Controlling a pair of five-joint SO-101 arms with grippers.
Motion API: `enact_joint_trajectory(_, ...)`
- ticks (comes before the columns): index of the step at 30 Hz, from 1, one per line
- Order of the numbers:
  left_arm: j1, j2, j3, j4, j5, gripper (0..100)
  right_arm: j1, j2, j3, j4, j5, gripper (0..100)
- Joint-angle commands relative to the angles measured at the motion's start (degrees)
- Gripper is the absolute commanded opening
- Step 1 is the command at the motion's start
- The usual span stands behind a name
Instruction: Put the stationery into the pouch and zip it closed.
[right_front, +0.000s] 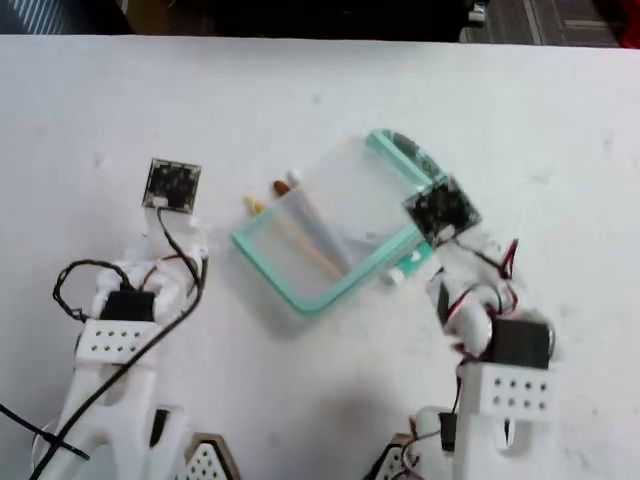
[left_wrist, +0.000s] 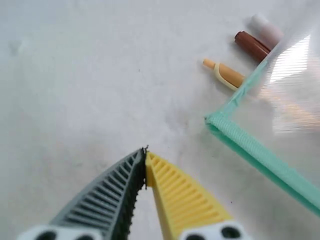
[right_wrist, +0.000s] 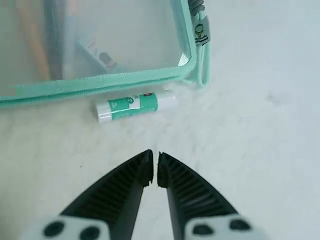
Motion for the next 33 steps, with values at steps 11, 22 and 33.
enact_joint_trajectory(11, -0.1, 0.1, -0.9, -1.4, 0.7, 2, -0.4, 26.9, -20.5, 0.9, -6.1, 2.1)
enact_joint_trajectory(22, 1.9, 0.3, -0.8, -1.5, 0.7, 2, -2.7, 43.9, -37.7, -3.6, -5.8, 1.9)
enact_joint_trajectory(33, 2.1, 0.1, 0.4, -2.1, 0.7, 2, -4.2, 71.3, -58.5, -2.2, -6.1, 1.7)
